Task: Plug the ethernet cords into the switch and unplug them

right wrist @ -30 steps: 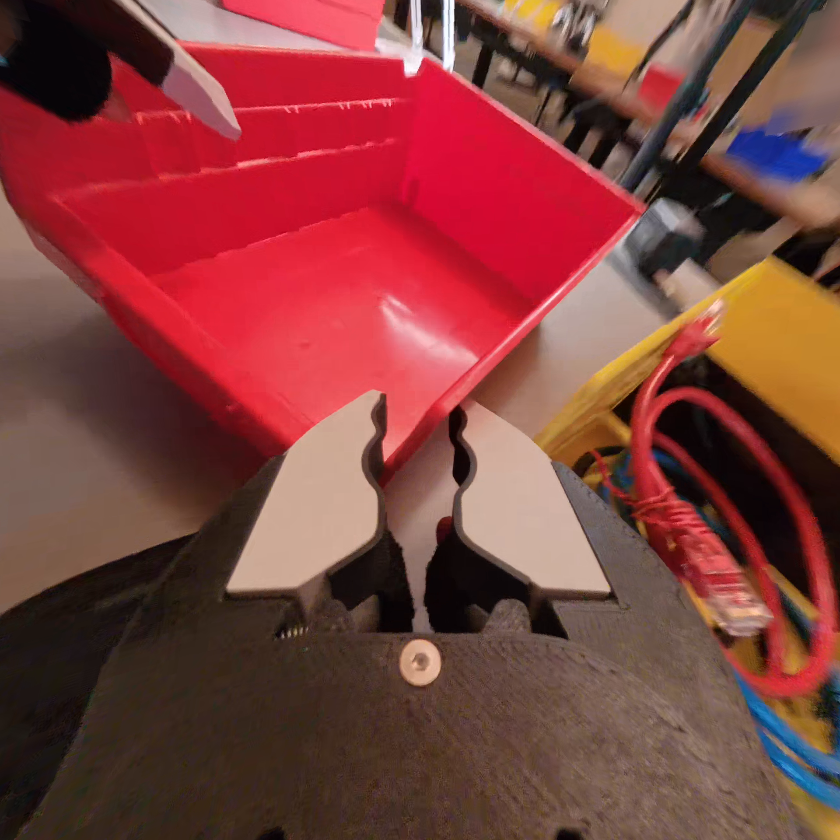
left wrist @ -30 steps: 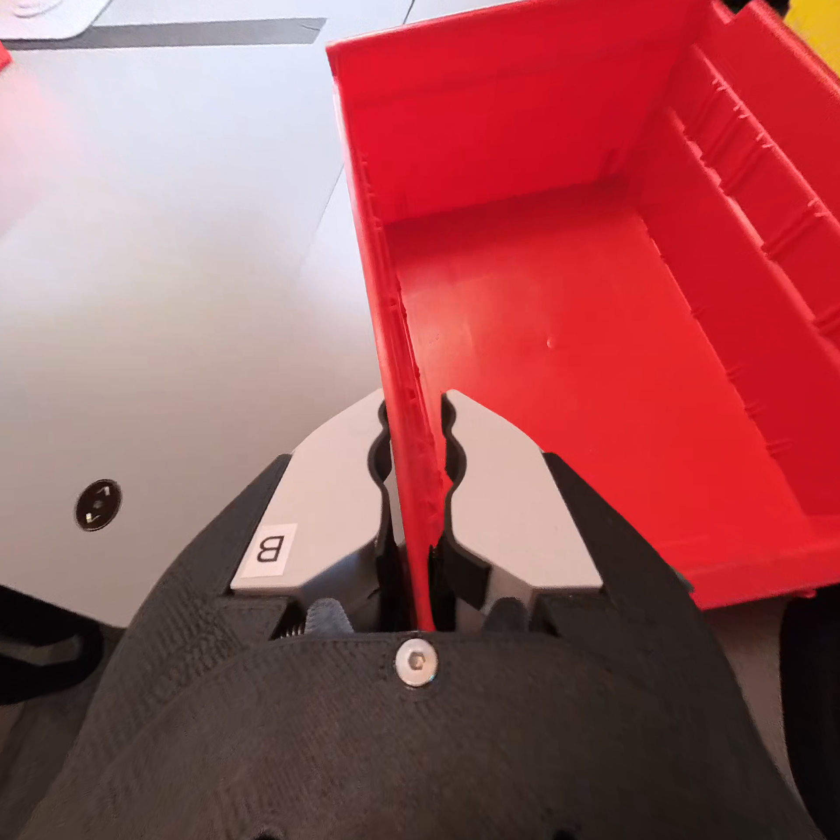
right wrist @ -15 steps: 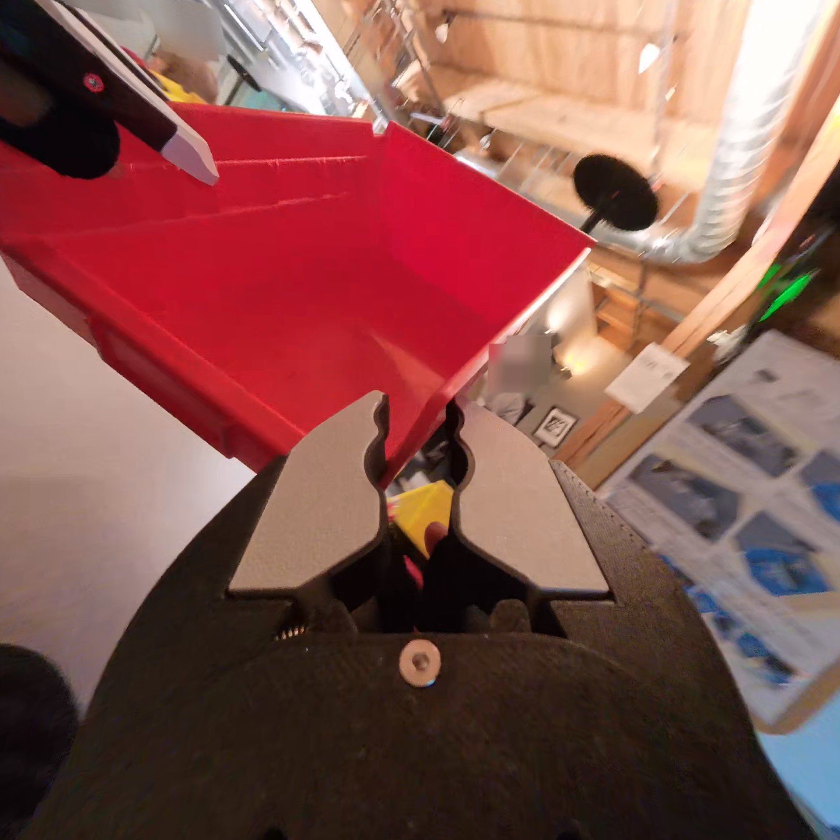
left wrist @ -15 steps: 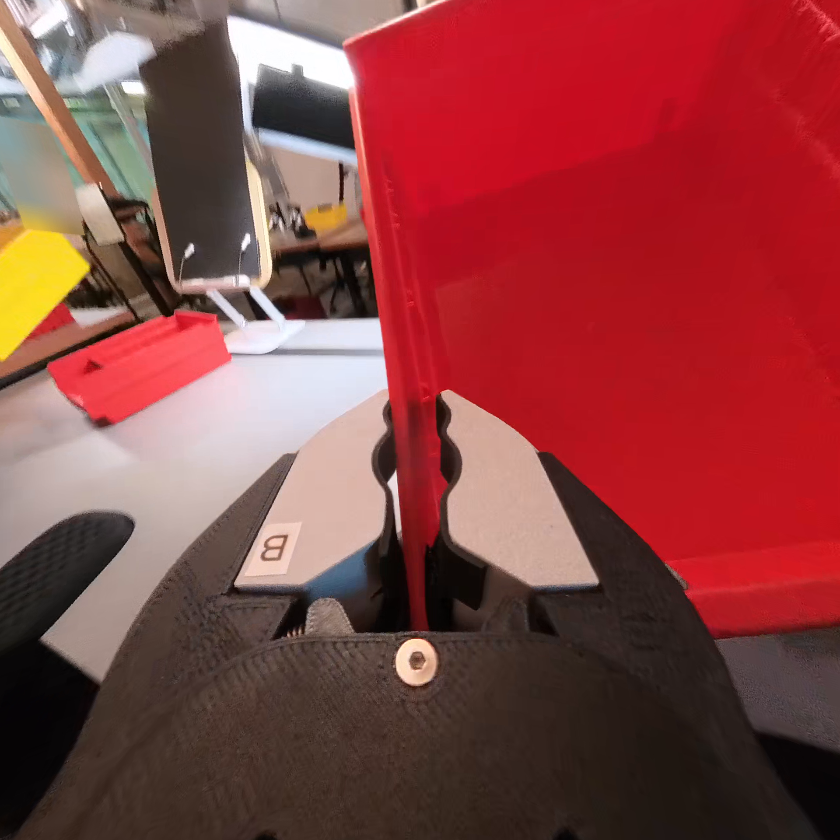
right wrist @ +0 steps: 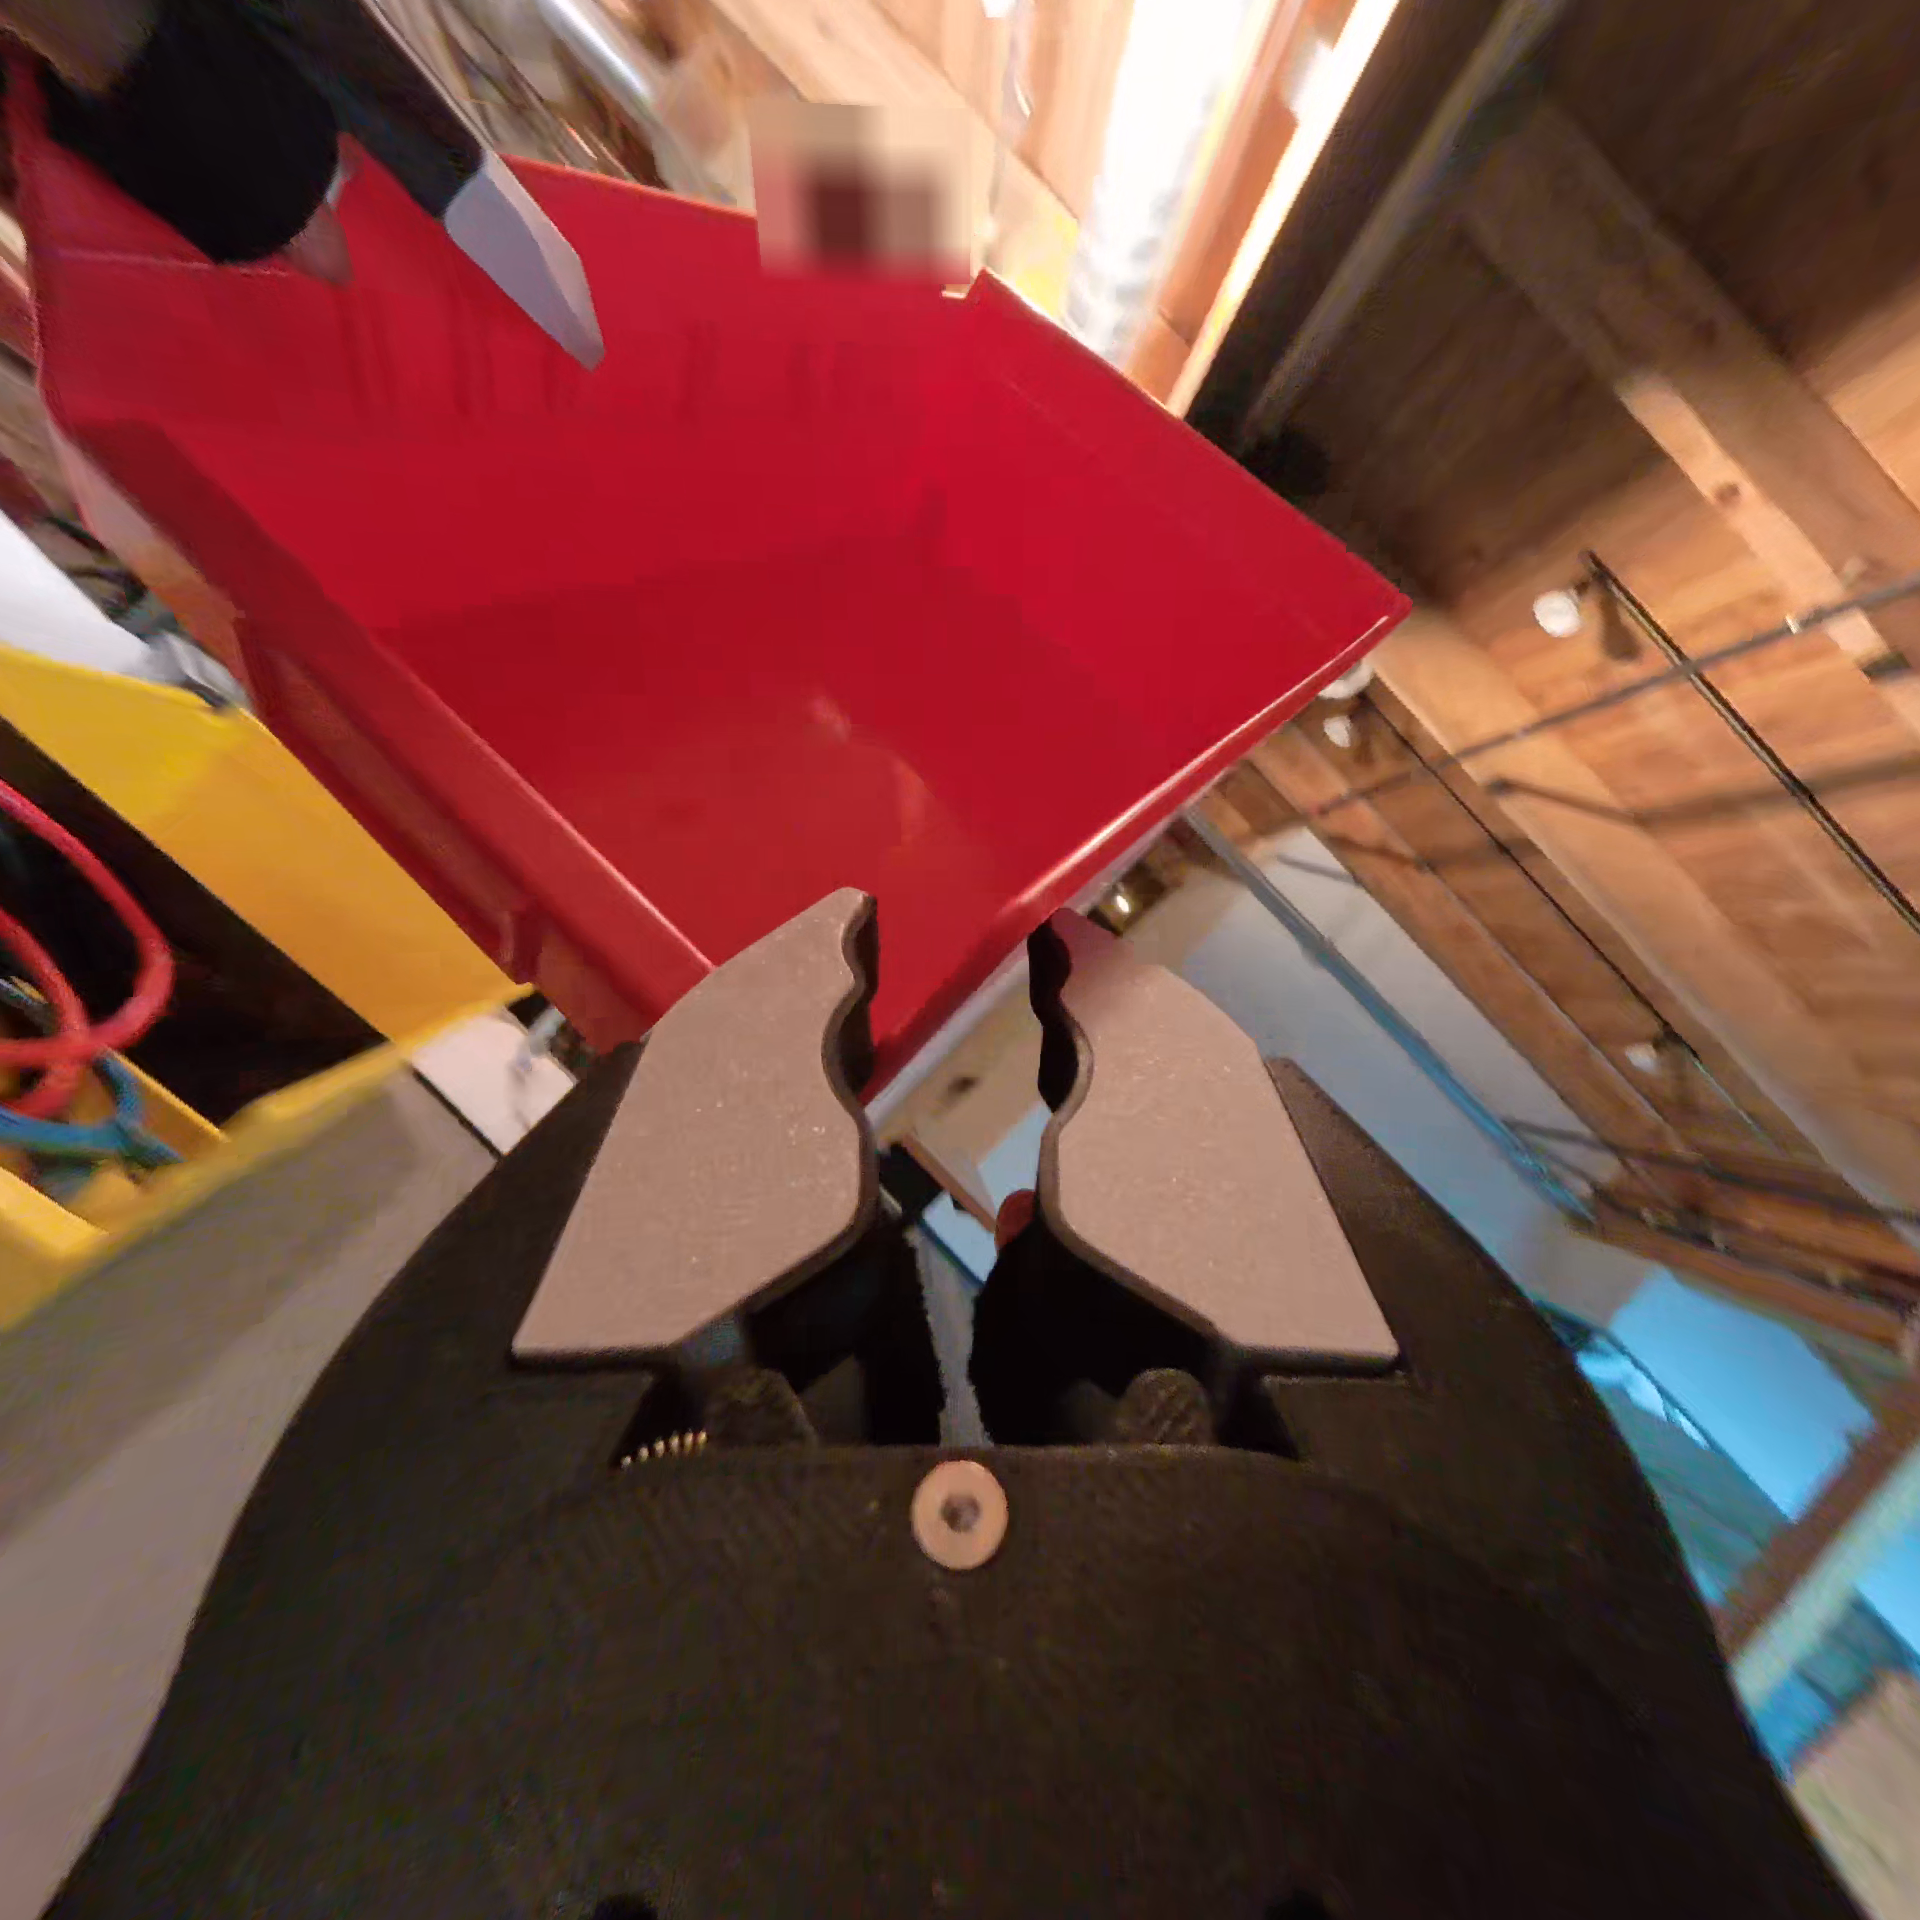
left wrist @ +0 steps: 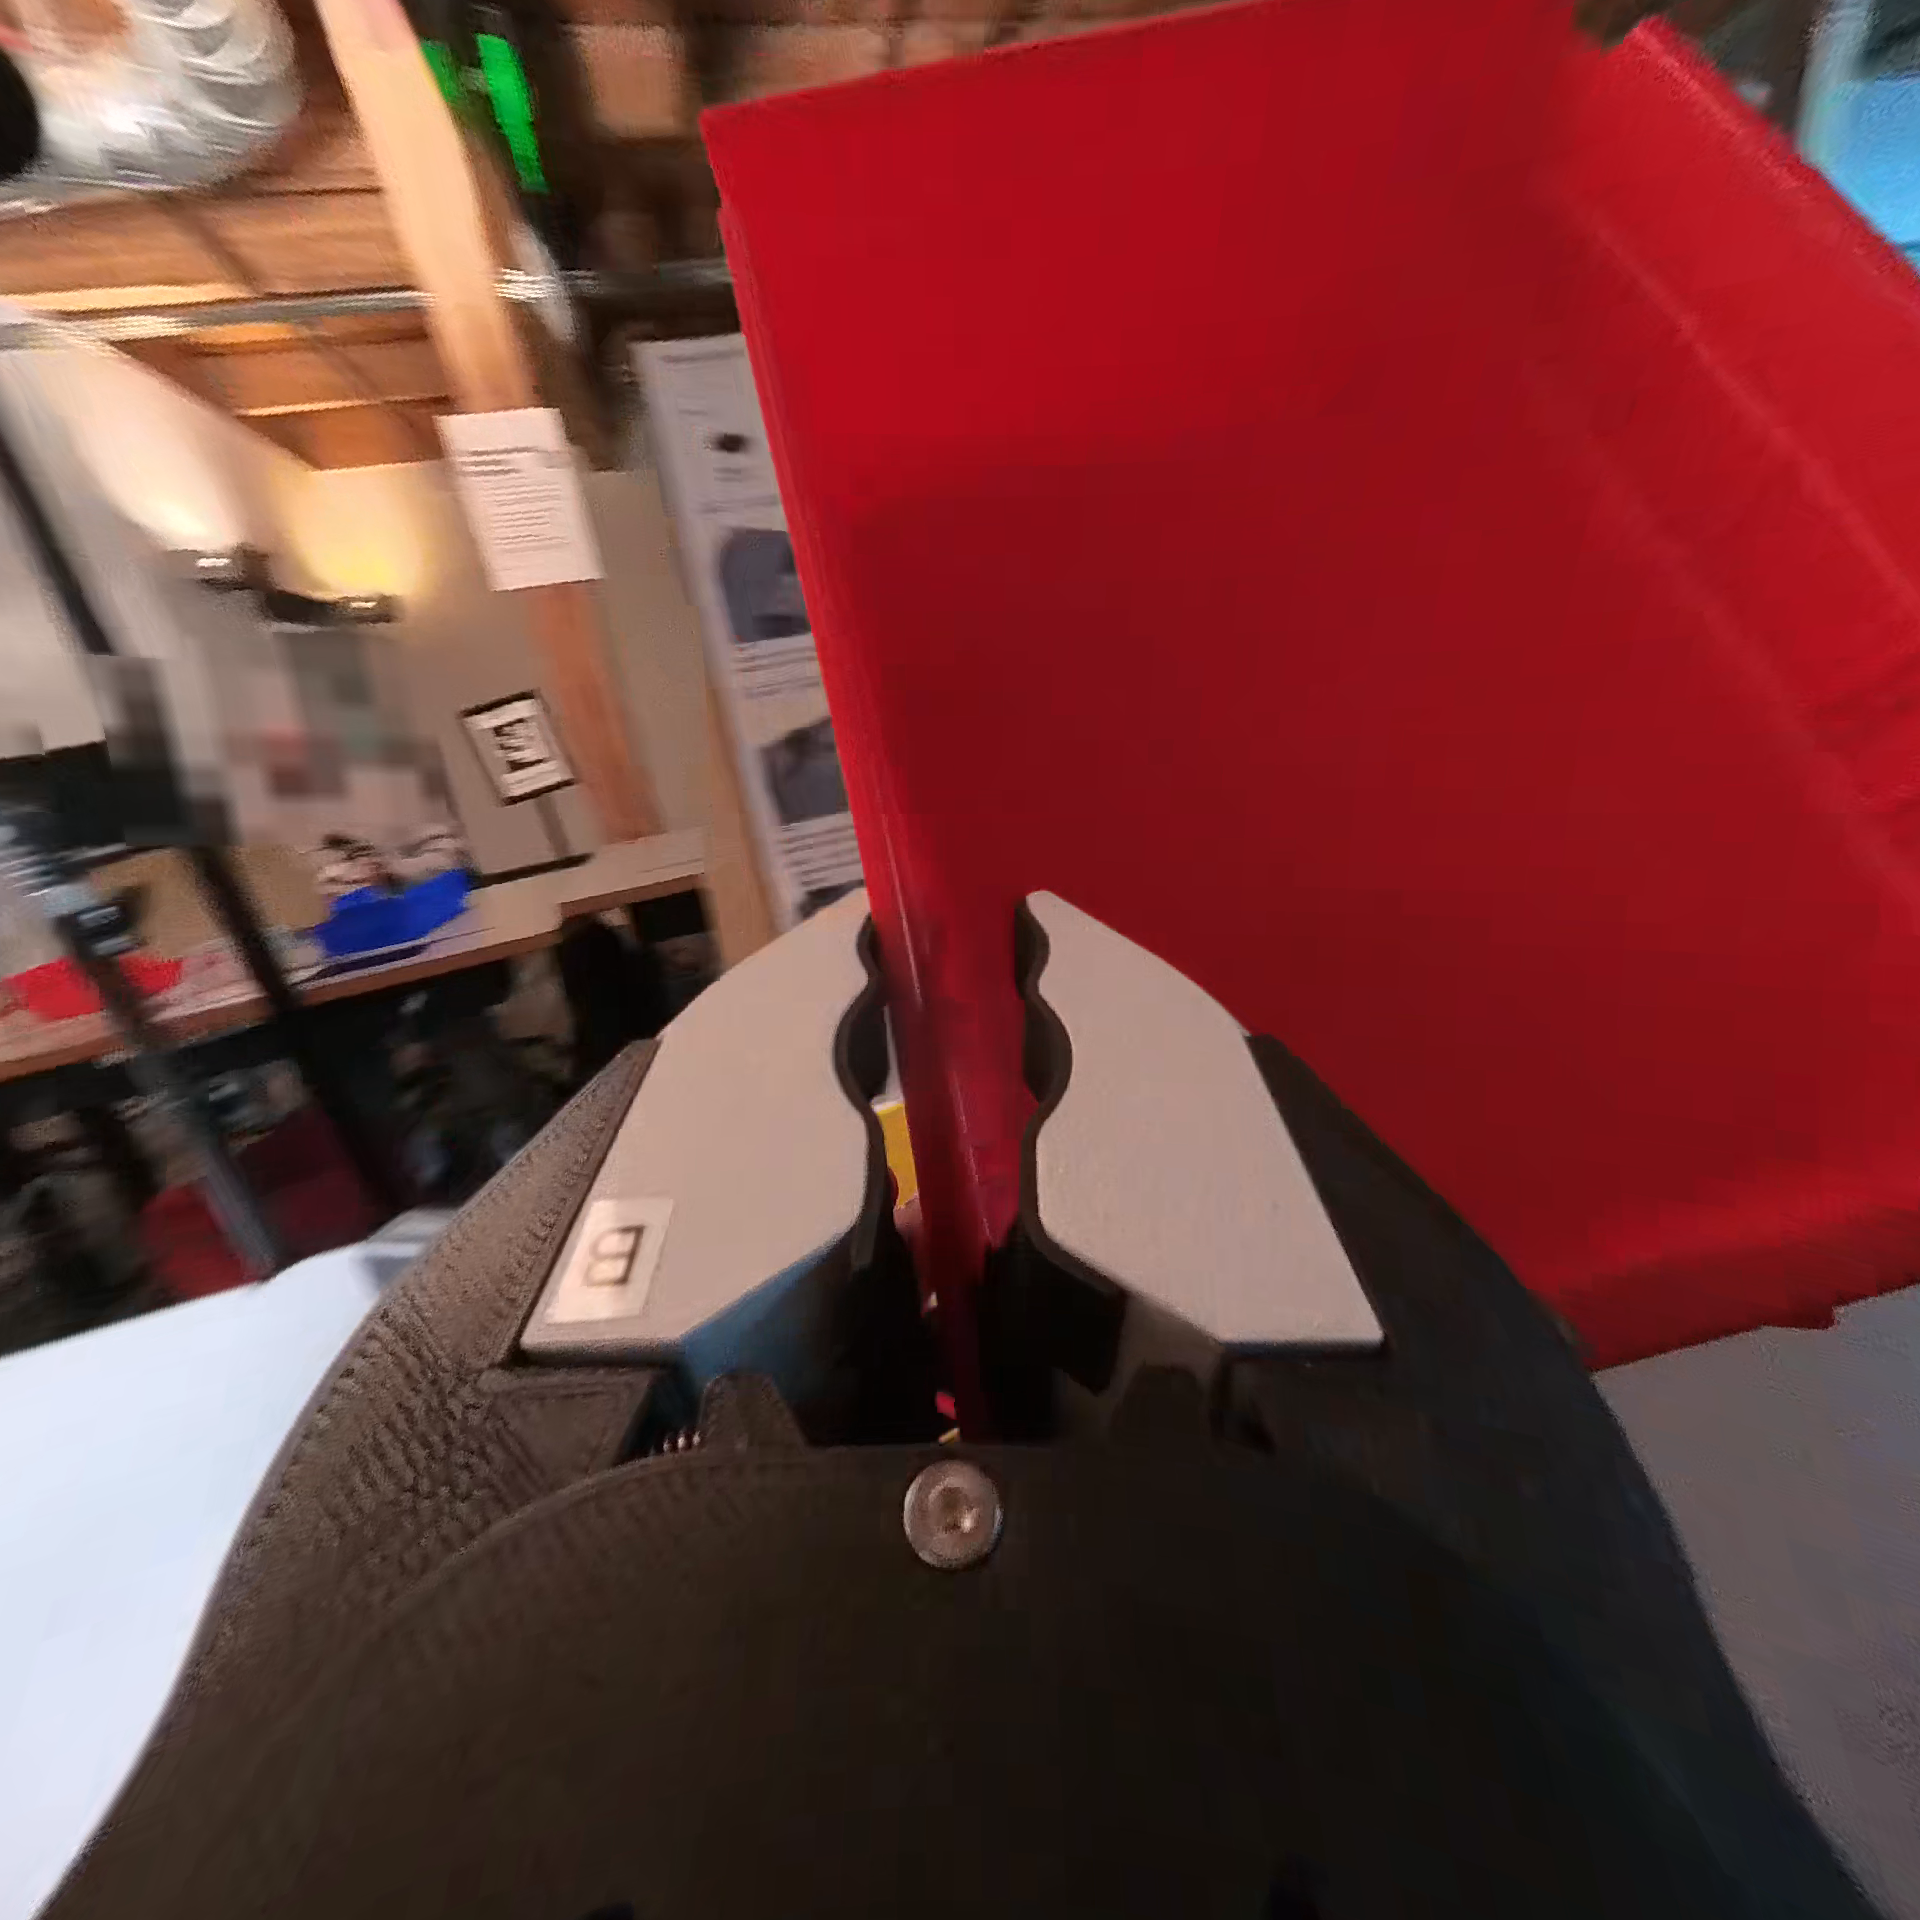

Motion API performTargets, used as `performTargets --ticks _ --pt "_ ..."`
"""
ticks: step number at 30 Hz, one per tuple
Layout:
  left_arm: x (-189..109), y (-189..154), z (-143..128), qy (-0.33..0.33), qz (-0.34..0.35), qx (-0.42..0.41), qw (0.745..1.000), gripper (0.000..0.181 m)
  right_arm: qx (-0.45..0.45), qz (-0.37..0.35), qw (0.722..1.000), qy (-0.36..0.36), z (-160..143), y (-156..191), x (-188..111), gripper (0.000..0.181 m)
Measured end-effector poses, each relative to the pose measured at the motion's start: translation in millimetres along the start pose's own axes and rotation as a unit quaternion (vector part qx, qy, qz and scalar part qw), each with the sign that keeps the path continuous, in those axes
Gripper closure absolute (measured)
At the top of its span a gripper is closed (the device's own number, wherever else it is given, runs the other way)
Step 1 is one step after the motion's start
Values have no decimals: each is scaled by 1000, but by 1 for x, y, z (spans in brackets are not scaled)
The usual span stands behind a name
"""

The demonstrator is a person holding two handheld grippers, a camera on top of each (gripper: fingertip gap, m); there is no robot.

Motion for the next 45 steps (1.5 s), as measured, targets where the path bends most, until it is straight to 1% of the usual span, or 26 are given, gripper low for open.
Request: performTargets --ticks 3,6,9,11,13,16,19,21,26,28,30,32,33,35,37,38,39,40,41,42,43,44,45 --pt "47 -52 4 5 -60 2 998 159 7 -38 998 45 -51 -33 -11 153" --pt "79 -103 -12 25 -80 29 996 159 3 -56 995 87 -103 -50 -29 154" --pt "91 -149 -45 55 -102 7 993 159 9 -50 991 122 -145 -56 -58 155" --pt "94 -178 -71 78 -119 -21 990 159 8 -51 987 151 -163 -61 -78 156" --pt "95 -202 -94 112 -138 -29 984 157 25 -43 982 180 -176 -65 -90 158" --pt "92 -219 -119 160 -165 -51 972 152 38 -2 972 233 -200 -57 -99 158" --pt "92 -226 -146 202 -173 -71 961 150 32 18 961 276 -213 -49 -100 159" --pt "91 -229 -159 223 -181 -85 954 149 22 31 953 300 -221 -44 -102 158" --pt "90 -239 -178 261 -207 -85 939 139 53 63 933 350 -240 -36 -108 157" --pt "90 -244 -178 262 -221 -100 934 135 78 72 923 369 -247 -34 -111 158" --pt "88 -249 -182 271 -235 -86 930 127 113 79 911 388 -254 -32 -114 157" --pt "87 -255 -183 267 -252 -55 929 116 144 80 906 391 -258 -32 -114 157" --pt "85 -257 -183 265 -265 -35 926 110 163 83 904 387 -259 -31 -115 155" --pt "80 -263 -184 264 -308 13 914 94 214 101 895 378 -259 -28 -115 138" --pt "71 -265 -183 276 -348 52 895 85 265 93 890 360 -256 -34 -112 114" --pt "66 -263 -180 283 -361 59 887 79 291 70 893 336 -253 -41 -109 96" --pt "62 -261 -174 283 -374 67 881 76 322 42 898 296 -247 -52 -104 78" --pt "59 -256 -166 276 -377 75 881 75 350 13 906 238 -236 -64 -100 59" --pt "56 -250 -157 259 -373 85 887 74 367 -25 914 171 -222 -81 -97 48" --pt "53 -243 -146 235 -366 99 895 74 363 -65 924 99 -205 -98 -99 46" --pt "47 -236 -135 210 -358 115 903 75 339 -101 935 23 -185 -115 -105 47" --pt "40 -229 -127 186 -349 134 909 75 298 -129 944 -53 -162 -127 -115 52" --pt "32 -219 -123 165 -334 157 915 76 252 -139 951 -114 -140 -130 -125 61"
Point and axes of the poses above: each gripper's, where its closed fingertips meet, x out along the fingers, z out of its top, y = z × x across the jaws, the point moved 2 cm from there along -x, back along the fingers, and after that the axes turned 7 degrees about x, right-handed, at the moved point
